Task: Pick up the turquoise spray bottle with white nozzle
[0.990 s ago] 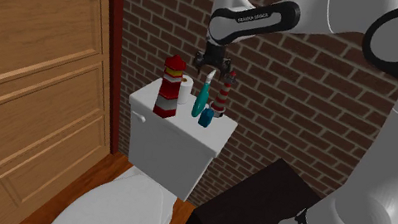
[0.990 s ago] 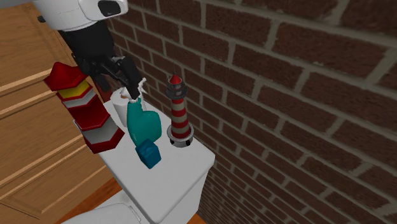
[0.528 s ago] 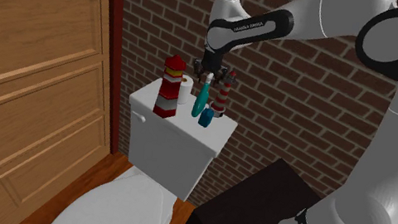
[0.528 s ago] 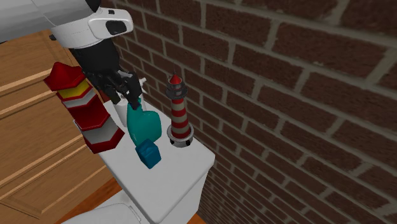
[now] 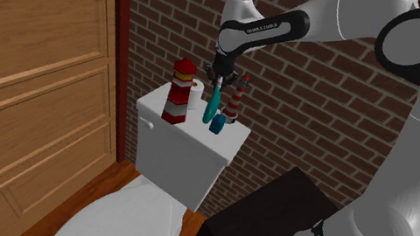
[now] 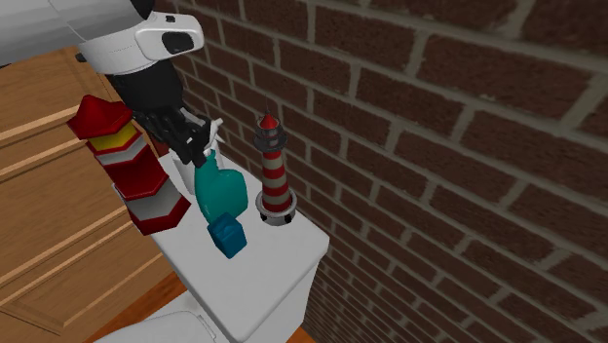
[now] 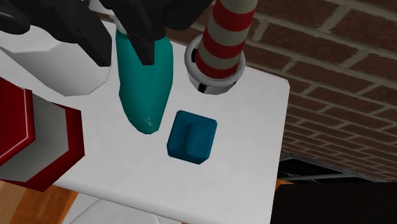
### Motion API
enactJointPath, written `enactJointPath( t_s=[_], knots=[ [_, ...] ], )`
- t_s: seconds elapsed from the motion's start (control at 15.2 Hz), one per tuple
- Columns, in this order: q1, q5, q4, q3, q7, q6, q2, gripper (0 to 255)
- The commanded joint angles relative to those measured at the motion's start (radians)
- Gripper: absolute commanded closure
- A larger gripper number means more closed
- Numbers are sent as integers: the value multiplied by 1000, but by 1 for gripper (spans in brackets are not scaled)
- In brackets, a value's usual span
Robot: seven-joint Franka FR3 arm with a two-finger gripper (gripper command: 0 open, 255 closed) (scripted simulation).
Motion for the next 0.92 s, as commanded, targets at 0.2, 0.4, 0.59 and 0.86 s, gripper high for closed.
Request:
enactJointPath(
  t_s=[0.2,0.4,0.59,0.86],
  knots=[
    [-1,6,13,2,-7,-34,-21,255],
    [-2,11,30,4,-13,-68,-37,255],
    [-2,16,50,6,-19,-102,-53,255],
    [-2,23,79,7,-27,-149,-71,255]
  ],
)
